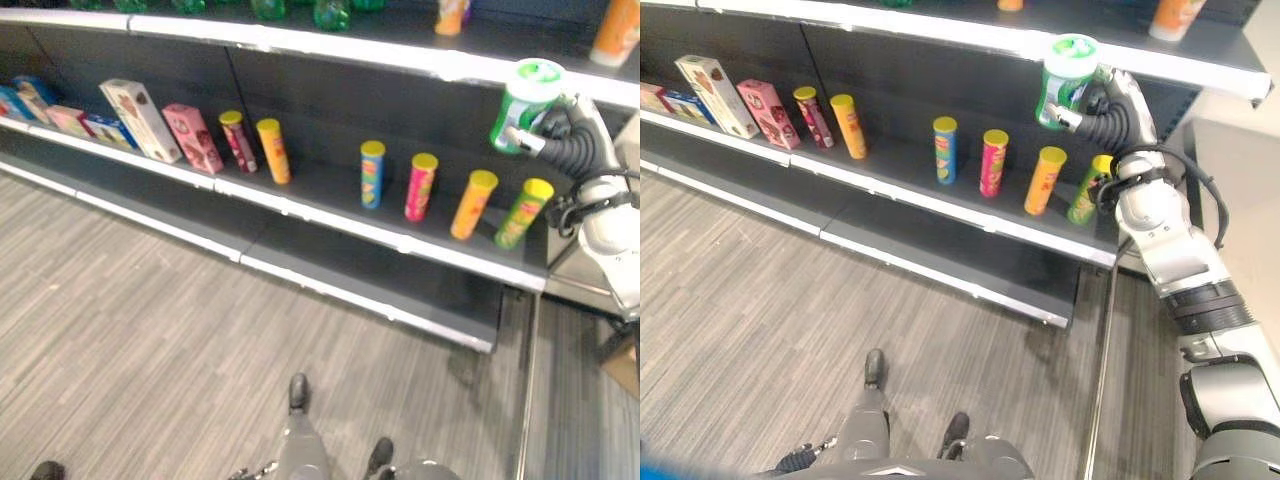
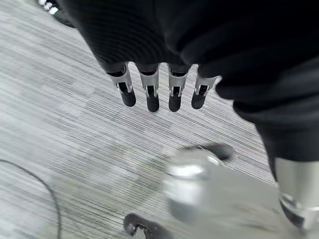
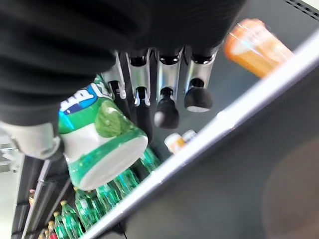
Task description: Put the goods on the table back onto the shelves and tidy them up.
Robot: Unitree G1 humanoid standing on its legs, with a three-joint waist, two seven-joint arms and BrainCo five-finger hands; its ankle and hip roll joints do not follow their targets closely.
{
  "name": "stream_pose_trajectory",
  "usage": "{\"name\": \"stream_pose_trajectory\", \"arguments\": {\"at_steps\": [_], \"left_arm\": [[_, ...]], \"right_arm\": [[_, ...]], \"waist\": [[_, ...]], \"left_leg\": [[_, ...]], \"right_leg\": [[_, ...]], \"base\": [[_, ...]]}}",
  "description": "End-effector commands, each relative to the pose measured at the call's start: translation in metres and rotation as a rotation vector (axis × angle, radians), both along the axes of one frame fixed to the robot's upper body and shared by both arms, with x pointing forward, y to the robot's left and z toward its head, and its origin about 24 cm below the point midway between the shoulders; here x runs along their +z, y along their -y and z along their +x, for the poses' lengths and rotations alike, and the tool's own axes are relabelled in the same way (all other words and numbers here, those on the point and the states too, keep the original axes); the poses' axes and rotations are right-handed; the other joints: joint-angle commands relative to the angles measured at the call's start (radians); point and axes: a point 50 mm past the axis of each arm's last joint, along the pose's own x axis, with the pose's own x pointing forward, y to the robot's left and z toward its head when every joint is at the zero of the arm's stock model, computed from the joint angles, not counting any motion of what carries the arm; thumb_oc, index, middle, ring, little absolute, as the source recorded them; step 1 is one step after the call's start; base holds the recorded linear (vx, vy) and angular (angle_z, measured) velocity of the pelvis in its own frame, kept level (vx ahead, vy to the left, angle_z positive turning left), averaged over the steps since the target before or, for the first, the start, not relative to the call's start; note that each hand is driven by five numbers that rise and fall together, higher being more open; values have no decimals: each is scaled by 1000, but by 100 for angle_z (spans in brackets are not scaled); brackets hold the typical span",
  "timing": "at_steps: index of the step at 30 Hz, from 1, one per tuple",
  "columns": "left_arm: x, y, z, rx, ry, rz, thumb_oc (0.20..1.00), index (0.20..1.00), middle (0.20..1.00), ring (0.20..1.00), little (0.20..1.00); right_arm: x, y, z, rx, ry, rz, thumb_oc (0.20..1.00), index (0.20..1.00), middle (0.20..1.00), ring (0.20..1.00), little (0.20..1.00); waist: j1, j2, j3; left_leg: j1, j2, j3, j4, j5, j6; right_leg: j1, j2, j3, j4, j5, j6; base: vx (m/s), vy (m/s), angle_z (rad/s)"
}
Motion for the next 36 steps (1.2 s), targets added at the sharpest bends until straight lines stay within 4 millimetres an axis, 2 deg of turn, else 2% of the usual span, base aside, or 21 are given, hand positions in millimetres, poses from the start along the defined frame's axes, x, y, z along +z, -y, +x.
{"name": "stream_pose_trajectory", "arguments": {"at_steps": [1, 2, 3, 6, 7, 8, 10, 13, 14, 15, 17, 18, 19, 20, 22, 25, 28, 31, 32, 36], "left_arm": [[5, -22, -7, -12, -21, 72, 1000, 1000, 1000, 1000, 1000], [5, -22, -8, -10, -24, 72, 1000, 1000, 1000, 1000, 1000], [6, -25, -7, -8, -24, 85, 1000, 1000, 1000, 1000, 1000], [8, -32, -4, -26, -21, 112, 1000, 1000, 1000, 1000, 1000], [8, -32, -4, -26, -21, 112, 1000, 1000, 1000, 1000, 1000], [10, -33, 3, -45, -1, 126, 1000, 1000, 1000, 1000, 1000], [12, -34, 9, -49, 17, 132, 1000, 1000, 1000, 1000, 1000], [14, -36, 17, -63, 36, 144, 1000, 1000, 1000, 1000, 1000], [14, -37, 18, -67, 38, 149, 1000, 1000, 1000, 1000, 1000], [15, -37, 19, -68, 40, 149, 1000, 1000, 1000, 1000, 1000], [14, -35, 19, -74, 45, 136, 1000, 1000, 1000, 1000, 1000], [14, -35, 19, -74, 45, 136, 1000, 1000, 1000, 1000, 1000], [14, -34, 20, -80, 46, 132, 1000, 1000, 1000, 1000, 1000], [14, -34, 19, -86, 38, 138, 1000, 1000, 1000, 1000, 1000], [13, -33, 17, -66, 40, 126, 1000, 1000, 1000, 1000, 1000], [12, -31, 15, -69, 34, 124, 1000, 1000, 1000, 1000, 1000], [10, -29, 11, -65, 18, 117, 1000, 1000, 1000, 1000, 1000], [8, -27, 3, -74, -12, 112, 1000, 1000, 1000, 1000, 1000], [8, -26, 3, -73, -12, 111, 1000, 1000, 1000, 1000, 1000], [8, -29, 0, -70, -23, 116, 1000, 1000, 1000, 1000, 1000]], "right_arm": [[50, -8, -7, 50, 188, 47, 200, 200, 200, 200, 200], [51, -10, -6, 52, 185, 42, 200, 200, 200, 200, 200], [48, -11, -4, 51, 170, 49, 200, 200, 200, 200, 200], [46, -18, 0, 66, 164, 57, 200, 200, 200, 200, 200], [46, -18, 0, 67, 164, 57, 200, 200, 200, 200, 200], [50, -21, 2, 70, 177, 61, 200, 200, 200, 200, 200], [54, -24, 2, 79, 193, 72, 200, 200, 200, 200, 200], [64, -31, -2, 115, 238, 105, 200, 200, 200, 200, 200], [63, -32, -3, 130, 241, 124, 200, 200, 200, 200, 200], [64, -34, -6, 149, 248, 138, 200, 200, 200, 200, 200], [72, -42, -17, 229, 290, 174, 200, 200, 200, 200, 200], [72, -42, -17, 228, 290, 174, 200, 200, 200, 200, 200], [74, -43, -21, 245, 302, 178, 200, 200, 200, 200, 200], [75, -41, -26, 253, 314, 176, 200, 200, 200, 200, 200], [76, -39, -29, 244, 310, 133, 200, 200, 200, 200, 200], [74, -38, -26, 230, 292, 110, 200, 200, 200, 200, 200], [74, -38, -18, 202, 252, 62, 200, 200, 200, 200, 200], [69, -35, 1, 149, 167, 38, 200, 200, 200, 200, 200], [69, -35, 2, 151, 167, 37, 200, 200, 200, 200, 200], [74, -34, 24, 78, 97, -6, 200, 200, 200, 200, 200]], "waist": [[20, -39, -34], [22, -39, -41], [28, -56, -62], [30, -76, -78], [33, -77, -79], [27, -83, -84], [23, -82, -81], [-2, -69, -62], [-11, -63, -58], [-16, -62, -57], [-29, -54, -63], [-29, -54, -63], [-33, -53, -64], [-50, -61, -53], [-49, -79, -55], [-45, -92, -68], [-37, -102, -87], [-24, -108, -103], [-25, -107, -103], [-9, -111, -111]], "left_leg": [[89, -97, 27, 10, 112, 35], [101, -98, 29, 10, 123, 35], [130, -109, 38, 24, 123, 53], [174, -135, 66, 30, 87, 92], [175, -136, 70, 30, 86, 93], [200, -150, 86, 28, 61, 115], [217, -158, 98, 28, 47, 126], [262, -171, 115, 26, 17, 155], [281, -172, 125, 21, 5, 159], [294, -174, 132, 17, -5, 159], [315, -168, 145, 10, -33, 150], [315, -168, 144, 10, -33, 150], [318, -167, 143, 10, -40, 147], [326, -172, 131, 14, -48, 142], [340, -176, 136, 12, -49, 141], [344, -175, 140, 10, -52, 134], [347, -167, 130, 10, -55, 125], [352, -157, 123, 10, -52, 112], [352, -157, 122, 10, -52, 112], [351, -148, 112, 10, -44, 99]], "right_leg": [[193, -90, 130, -193, 17, 95], [207, -97, 141, -193, 15, 96], [233, -121, 164, -193, 14, 107], [209, -165, 191, -109, 18, 128], [207, -167, 194, -105, 16, 129], [176, -186, 199, -31, 19, 148], [142, -198, 205, 30, 25, 160], [47, -224, 210, 214, 80, 173], [23, -240, 194, 248, 104, 176], [9, -256, 176, 247, 113, 173], [2, -282, 109, 114, 113, 161], [3, -282, 109, 113, 114, 161], [-2, -284, 100, 49, 127, 164], [-10, -268, 151, -57, 151, 181], [-11, -254, 211, -87, 169, 189], [19, -249, 208, -135, 177, 188], [56, -240, 193, -173, 178, 184], [91, -227, 169, -188, 161, 176], [91, -227, 168, -188, 161, 176], [109, -219, 141, -188, 144, 166]], "base": [[481, 228, -60], [504, 300, -56], [451, 293, -46], [294, 234, -69], [203, 226, -70], [180, 225, -56], [138, 192, -24], [72, 174, -19], [86, 153, 2], [138, 109, 16], [127, 30, -15], [69, -29, -25], [94, -84, -17], [117, -92, -9], [99, -74, 9], [78, -66, 19], [72, -91, 21], [60, -78, 21], [70, -103, 19], [47, -85, 24]]}}
